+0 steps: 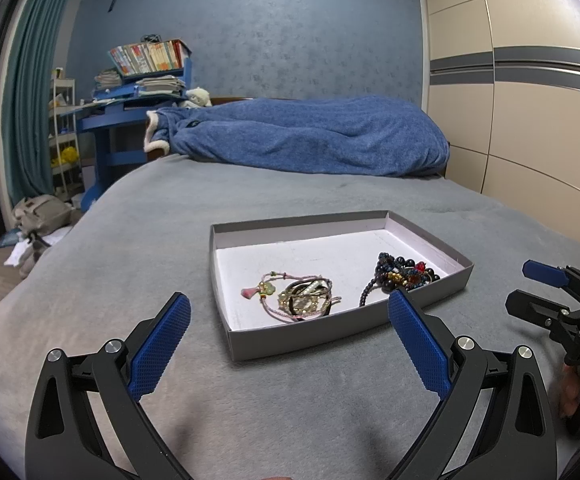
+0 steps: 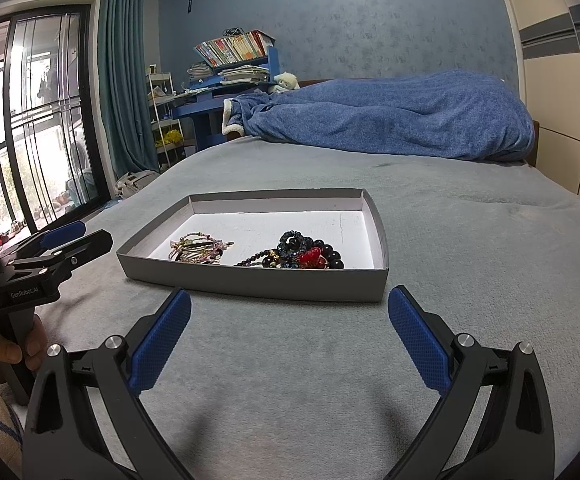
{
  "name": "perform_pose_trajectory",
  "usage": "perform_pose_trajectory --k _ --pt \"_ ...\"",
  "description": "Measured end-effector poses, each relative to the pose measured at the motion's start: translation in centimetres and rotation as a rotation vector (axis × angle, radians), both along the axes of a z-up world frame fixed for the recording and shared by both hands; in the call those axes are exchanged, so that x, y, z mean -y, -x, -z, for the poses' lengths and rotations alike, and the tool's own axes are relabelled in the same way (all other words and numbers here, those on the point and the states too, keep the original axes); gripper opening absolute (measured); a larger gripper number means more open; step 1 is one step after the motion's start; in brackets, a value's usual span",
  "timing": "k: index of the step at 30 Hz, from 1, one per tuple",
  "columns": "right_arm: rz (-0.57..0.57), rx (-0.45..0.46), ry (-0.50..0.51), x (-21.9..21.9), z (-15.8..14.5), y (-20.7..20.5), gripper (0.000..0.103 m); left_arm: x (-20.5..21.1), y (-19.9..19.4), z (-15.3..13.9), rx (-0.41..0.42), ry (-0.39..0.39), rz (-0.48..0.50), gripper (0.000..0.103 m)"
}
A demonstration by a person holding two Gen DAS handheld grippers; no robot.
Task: Organize jewelry
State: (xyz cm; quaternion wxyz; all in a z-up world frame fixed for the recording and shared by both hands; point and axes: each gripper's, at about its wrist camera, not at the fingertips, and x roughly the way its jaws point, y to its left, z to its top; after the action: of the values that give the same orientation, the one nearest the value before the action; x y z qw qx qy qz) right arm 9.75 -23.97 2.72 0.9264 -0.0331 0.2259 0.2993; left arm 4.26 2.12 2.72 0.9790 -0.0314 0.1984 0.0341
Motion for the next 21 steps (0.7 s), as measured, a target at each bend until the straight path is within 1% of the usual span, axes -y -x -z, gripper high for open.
perform_pose_trajectory --k 21 --pt "0.0 -0.001 0.0 0.01 -0.11 -0.03 0.097 -0.02 -0.15 0.3 -0.004 0.0 0.006 0.098"
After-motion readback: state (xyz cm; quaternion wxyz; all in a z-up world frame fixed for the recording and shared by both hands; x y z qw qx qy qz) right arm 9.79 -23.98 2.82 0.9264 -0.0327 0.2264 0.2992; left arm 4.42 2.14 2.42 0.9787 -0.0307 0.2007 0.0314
